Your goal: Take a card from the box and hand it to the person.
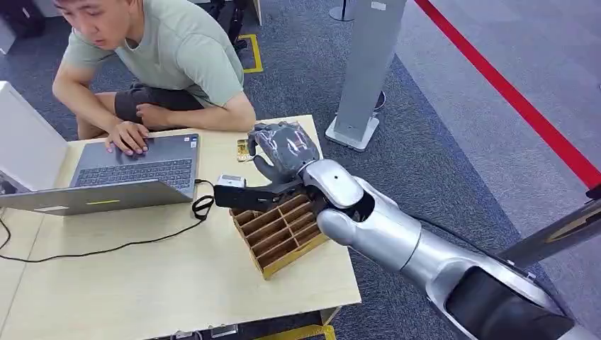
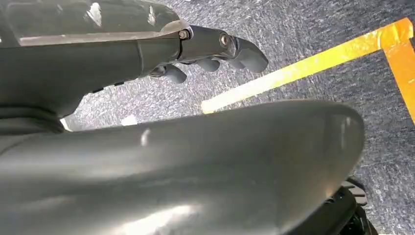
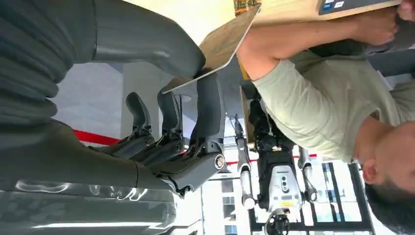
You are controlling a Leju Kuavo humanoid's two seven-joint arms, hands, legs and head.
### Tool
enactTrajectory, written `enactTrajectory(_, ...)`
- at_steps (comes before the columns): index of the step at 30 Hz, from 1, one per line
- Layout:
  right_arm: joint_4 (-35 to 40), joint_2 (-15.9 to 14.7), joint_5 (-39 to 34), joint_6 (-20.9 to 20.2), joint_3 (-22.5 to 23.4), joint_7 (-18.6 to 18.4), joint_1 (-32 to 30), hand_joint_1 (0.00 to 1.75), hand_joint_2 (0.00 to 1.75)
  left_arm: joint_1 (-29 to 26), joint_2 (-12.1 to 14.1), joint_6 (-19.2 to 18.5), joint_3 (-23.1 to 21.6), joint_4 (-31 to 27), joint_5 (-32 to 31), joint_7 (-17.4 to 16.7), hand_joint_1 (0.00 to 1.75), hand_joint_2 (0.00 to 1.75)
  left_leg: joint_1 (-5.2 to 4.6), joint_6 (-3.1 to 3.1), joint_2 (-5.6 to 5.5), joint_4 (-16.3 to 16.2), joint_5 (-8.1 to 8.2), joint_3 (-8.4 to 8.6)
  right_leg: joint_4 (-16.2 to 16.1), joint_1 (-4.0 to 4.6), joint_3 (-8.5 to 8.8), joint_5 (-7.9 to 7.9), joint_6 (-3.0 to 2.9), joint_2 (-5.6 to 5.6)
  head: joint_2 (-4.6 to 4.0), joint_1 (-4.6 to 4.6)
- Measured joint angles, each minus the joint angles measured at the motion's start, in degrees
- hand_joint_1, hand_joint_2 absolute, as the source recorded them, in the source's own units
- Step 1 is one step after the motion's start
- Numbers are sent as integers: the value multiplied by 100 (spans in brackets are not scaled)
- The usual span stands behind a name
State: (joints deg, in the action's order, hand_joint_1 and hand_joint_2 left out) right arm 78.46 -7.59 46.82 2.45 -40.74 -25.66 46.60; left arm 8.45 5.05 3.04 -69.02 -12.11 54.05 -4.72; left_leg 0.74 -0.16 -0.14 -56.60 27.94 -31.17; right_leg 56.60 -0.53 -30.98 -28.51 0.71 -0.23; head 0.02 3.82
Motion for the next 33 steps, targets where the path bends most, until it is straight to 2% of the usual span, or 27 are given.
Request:
enactTrajectory(15, -1896, 695, 15, 885, -323, 588, 626, 129, 175, -27, 0, 20, -24, 0, 101, -18, 0, 0, 0, -1, 0, 0, -1, -5, 3, 0, -7, 0, 0, 1, 0, 2)
enactTrajectory(24, -2628, 997, 9, 1088, -444, 669, 885, 129, 175, -74, 0, 52, -24, 0, 170, 39, 0, 0, 0, -1, 1, 0, -1, -6, 3, 0, -10, 0, 0, 1, 0, 0)
enactTrajectory(33, -2955, 1109, 4, 1195, -488, 704, 953, 129, 175, -98, 0, 52, -24, 0, 201, 74, 0, 0, 0, -1, 1, 0, -2, -6, 3, 0, -12, 0, 0, 1, 0, 2)
